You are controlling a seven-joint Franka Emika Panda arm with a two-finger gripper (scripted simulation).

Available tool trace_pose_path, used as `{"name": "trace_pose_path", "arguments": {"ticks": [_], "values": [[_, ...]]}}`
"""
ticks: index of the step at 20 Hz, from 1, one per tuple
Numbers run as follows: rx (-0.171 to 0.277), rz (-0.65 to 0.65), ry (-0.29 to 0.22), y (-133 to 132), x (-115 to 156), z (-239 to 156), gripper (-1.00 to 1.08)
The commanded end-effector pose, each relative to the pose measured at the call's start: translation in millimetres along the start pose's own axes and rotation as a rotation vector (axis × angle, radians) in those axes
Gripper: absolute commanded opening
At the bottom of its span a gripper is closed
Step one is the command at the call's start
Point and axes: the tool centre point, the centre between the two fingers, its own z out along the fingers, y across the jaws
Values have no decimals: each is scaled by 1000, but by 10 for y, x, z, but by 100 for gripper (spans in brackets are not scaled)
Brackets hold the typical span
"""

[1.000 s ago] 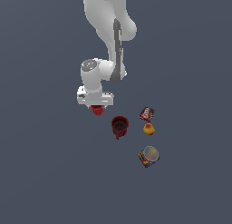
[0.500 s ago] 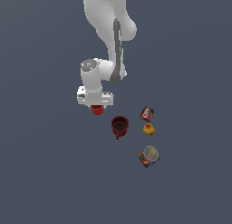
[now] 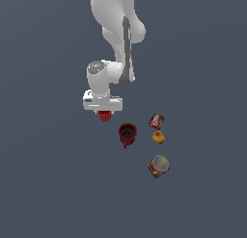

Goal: Pick up a designated object from a clutter of objects.

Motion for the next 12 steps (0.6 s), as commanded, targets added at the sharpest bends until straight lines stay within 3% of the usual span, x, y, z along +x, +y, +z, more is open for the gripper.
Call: {"name": "trace_pose_path", "arguments": {"ticks": [1,12], "values": [[0,0,2,-56,14,-81,-100],[-5,0,1,-494,73,-701,-100]]}}
